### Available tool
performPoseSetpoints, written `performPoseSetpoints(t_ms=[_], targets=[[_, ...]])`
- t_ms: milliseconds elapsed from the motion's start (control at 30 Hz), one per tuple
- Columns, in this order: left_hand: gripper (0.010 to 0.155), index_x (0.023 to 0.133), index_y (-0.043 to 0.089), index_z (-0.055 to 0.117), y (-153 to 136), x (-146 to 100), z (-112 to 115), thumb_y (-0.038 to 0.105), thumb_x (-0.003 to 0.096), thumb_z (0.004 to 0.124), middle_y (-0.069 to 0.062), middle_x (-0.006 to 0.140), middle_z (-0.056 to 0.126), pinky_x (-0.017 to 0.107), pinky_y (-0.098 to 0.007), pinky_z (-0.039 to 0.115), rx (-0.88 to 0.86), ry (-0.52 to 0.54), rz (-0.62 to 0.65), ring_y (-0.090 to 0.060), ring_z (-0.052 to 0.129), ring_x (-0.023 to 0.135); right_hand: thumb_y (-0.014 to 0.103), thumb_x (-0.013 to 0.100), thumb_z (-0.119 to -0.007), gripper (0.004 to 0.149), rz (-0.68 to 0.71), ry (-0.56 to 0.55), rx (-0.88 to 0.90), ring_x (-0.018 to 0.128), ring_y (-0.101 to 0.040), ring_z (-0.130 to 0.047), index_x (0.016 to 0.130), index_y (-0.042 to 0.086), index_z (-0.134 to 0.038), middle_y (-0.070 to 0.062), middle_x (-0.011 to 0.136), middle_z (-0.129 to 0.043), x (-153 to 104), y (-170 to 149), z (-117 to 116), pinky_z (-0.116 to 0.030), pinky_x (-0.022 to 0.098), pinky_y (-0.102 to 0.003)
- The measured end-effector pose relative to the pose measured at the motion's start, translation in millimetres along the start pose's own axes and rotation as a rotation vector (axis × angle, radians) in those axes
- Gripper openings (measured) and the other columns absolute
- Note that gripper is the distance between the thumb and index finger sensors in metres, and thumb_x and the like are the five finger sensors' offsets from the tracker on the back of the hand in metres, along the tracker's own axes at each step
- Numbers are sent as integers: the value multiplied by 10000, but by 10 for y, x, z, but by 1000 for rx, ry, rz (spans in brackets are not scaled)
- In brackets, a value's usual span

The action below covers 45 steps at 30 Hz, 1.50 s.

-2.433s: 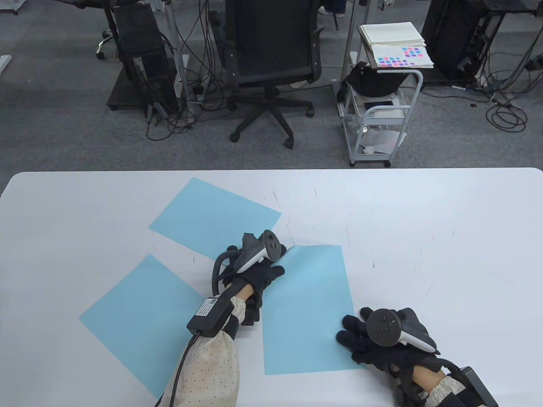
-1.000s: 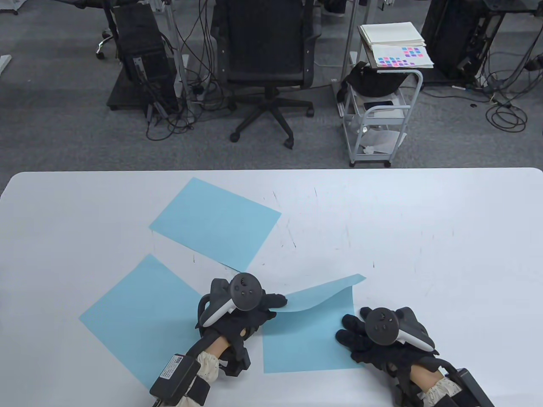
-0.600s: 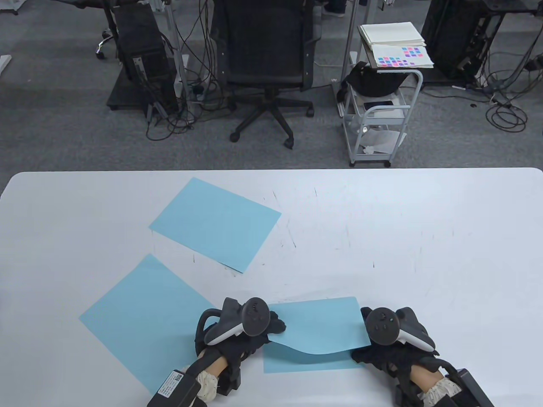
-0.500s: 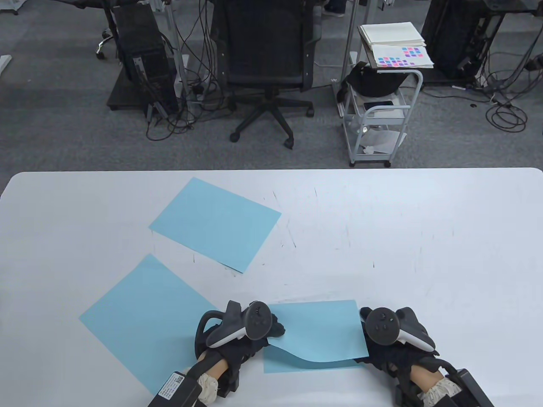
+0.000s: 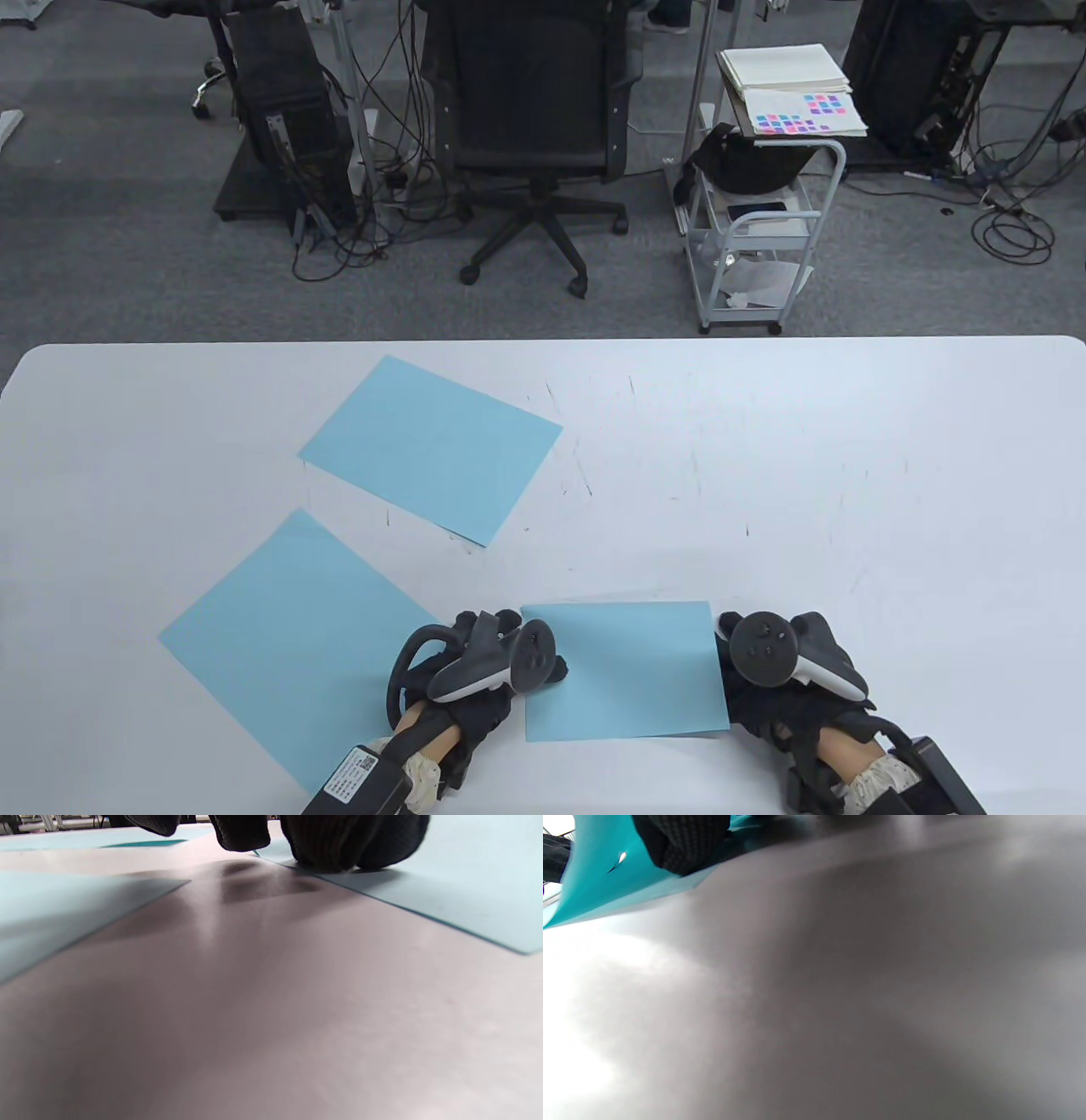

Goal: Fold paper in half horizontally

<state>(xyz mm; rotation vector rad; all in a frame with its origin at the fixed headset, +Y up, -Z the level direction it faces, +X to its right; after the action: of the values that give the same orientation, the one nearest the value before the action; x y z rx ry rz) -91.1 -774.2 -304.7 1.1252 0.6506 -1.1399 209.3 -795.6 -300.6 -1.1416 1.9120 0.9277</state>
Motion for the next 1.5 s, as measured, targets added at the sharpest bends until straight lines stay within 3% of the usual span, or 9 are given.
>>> performPoseSetpoints(t_ms=[100, 200, 500, 633, 733, 900, 1067, 1233, 1500], targets=[[507, 897, 610, 627, 30, 8, 9, 399, 454, 753, 314, 1078, 563, 867, -516, 484, 6, -43, -5, -93, 537, 1138, 402, 457, -728, 536, 3, -7, 10, 1079, -209, -97, 952, 512, -552, 267, 1130, -310, 7, 2, 20, -106, 738, -637], [534, 891, 602, 634, 53, 9, 15, 544, 378, 773, 306, 1081, 560, 870, -522, 472, 24, -38, -1, -106, 537, 1142, 391, 458, -732, 535, 1, -23, 16, 1080, -213, -106, 962, 479, -578, 247, 1136, -355, 3, 3, 68, -101, 737, -638], [553, 879, 630, 598, 82, -22, 44, 562, 358, 768, 325, 1095, 520, 870, -515, 476, 90, -11, -10, -106, 527, 1146, 327, 477, -727, 542, -157, -178, 59, 1088, -234, -162, 1008, 343, -616, 84, 1152, -487, -135, -89, 489, -123, 744, -645], [546, 881, 636, 588, 79, -40, 63, 563, 365, 752, 314, 1119, 491, 869, -516, 481, 89, -6, -14, -130, 478, 1154, 315, 488, -709, 545, -175, -285, 62, 1090, -254, -167, 1022, 317, -598, 46, 1162, -459, -170, 57, 745, -129, 743, -654], [545, 880, 638, 583, 73, -44, 60, 564, 367, 749, 262, 1137, 471, 868, -517, 482, 82, -13, -17, -129, 461, 1153, 328, 491, -704, 555, -114, -274, 62, 1091, -255, -163, 1030, 333, -574, 72, 1172, -424, -90, 294, 807, -128, 740, -656], [543, 880, 642, 579, 68, -54, 59, 564, 368, 744, 256, 1137, 463, 867, -516, 482, 72, -13, -19, -126, 465, 1151, 365, 490, -700, 567, -12, -200, -10, 1091, -244, -140, 1032, 385, -535, 120, 1177, -389, 157, 729, 665, -103, 733, -653], [547, 881, 649, 579, 55, -57, 58, 567, 367, 747, 266, 1139, 465, 868, -517, 480, 61, -12, -20, -137, 475, 1155, 399, 486, -695, 581, 29, -86, -81, 1088, -231, -108, 1034, 410, -500, 151, 1177, -368, 453, 1064, 335, -69, 723, -649], [554, 889, 645, 578, 52, -62, 57, 568, 366, 747, 261, 1142, 473, 867, -519, 481, 69, -5, -18, -138, 483, 1155, 423, 483, -687, 614, -16, -24, -179, 1083, -226, -76, 1043, 420, -434, 157, 1180, -306, 637, 1122, 100, -45, 716, -647], [623, 954, 597, 540, 48, -81, 60, 572, 365, 743, 266, 1147, 471, 866, -518, 481, 79, -5, -26, -138, 474, 1155, 424, 485, -685, 617, -39, -3, -183, 1080, -223, -72, 1041, 432, -418, 181, 1170, -285, 700, 1068, 21, -39, 714, -645]])
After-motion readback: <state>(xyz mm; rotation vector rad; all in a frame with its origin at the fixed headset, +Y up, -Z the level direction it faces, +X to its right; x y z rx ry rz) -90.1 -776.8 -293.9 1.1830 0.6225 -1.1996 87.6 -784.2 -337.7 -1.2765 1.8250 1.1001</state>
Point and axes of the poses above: the tracker on the back of each hand, its own y axis roughly to the thumb side, its own x axis roughly from the wrist to the fingertips, z = x × y, the point moved 1 cm from there along x, roughly from the wrist to the fingertips
